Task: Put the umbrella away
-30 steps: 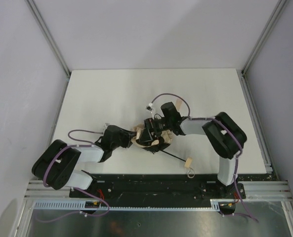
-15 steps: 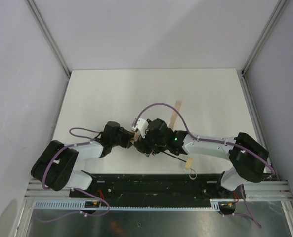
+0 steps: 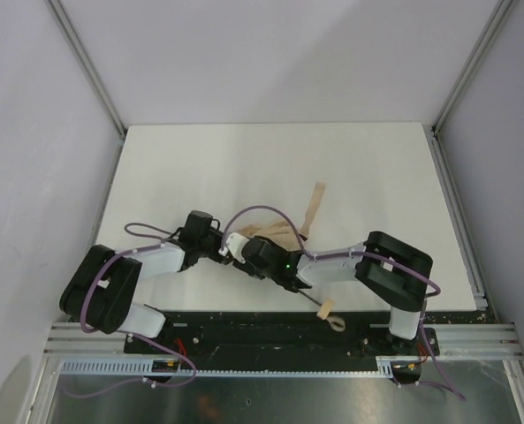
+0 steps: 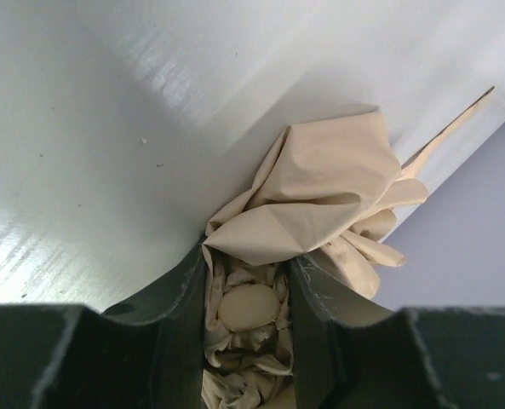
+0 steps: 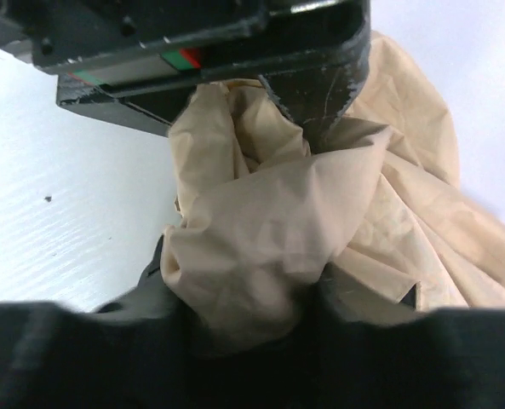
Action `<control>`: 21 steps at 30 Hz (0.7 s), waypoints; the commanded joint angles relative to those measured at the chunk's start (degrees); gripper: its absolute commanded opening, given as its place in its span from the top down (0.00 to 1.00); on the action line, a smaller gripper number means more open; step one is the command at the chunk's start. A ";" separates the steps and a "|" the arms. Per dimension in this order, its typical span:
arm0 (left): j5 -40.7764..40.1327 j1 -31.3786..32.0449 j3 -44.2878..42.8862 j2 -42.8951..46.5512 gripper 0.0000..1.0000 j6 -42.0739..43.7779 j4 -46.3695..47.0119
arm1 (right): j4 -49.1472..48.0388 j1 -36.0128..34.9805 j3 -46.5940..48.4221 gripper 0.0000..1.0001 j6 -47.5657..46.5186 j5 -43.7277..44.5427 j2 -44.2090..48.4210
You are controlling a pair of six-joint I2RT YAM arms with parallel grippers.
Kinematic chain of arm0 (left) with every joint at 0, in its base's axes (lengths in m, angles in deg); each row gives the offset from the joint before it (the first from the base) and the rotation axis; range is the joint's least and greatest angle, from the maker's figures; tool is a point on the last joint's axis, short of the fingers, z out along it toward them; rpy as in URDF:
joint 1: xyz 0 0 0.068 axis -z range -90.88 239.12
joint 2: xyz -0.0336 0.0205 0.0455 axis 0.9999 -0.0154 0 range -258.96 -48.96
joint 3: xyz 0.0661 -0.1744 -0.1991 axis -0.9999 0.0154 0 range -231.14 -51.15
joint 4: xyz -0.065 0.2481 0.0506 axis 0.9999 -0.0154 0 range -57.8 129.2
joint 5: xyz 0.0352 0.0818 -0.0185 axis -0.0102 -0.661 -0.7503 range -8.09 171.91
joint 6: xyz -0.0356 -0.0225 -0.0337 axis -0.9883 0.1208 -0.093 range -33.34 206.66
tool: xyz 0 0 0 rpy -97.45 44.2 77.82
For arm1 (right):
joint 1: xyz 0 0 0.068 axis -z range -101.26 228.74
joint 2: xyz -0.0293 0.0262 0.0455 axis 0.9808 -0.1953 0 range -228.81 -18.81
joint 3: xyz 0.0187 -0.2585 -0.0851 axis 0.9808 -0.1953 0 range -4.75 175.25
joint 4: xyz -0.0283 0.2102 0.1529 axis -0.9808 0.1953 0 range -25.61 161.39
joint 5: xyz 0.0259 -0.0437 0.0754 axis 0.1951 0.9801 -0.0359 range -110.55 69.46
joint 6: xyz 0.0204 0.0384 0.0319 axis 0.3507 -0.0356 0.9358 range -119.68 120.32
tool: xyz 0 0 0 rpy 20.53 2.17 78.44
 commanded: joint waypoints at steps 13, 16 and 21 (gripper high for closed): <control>-1.14 -4.15 -5.63 5.70 0.29 13.04 -8.72 | -0.77 16.86 -4.31 1.00 13.80 -48.99 -11.24; -0.67 -5.91 -5.31 8.96 0.16 14.89 -8.68 | -3.18 20.24 -4.27 1.00 17.50 -56.68 -12.87; 1.11 -6.70 -4.71 12.92 0.01 15.20 -8.39 | -7.05 24.61 -3.26 1.00 24.32 -64.51 -16.95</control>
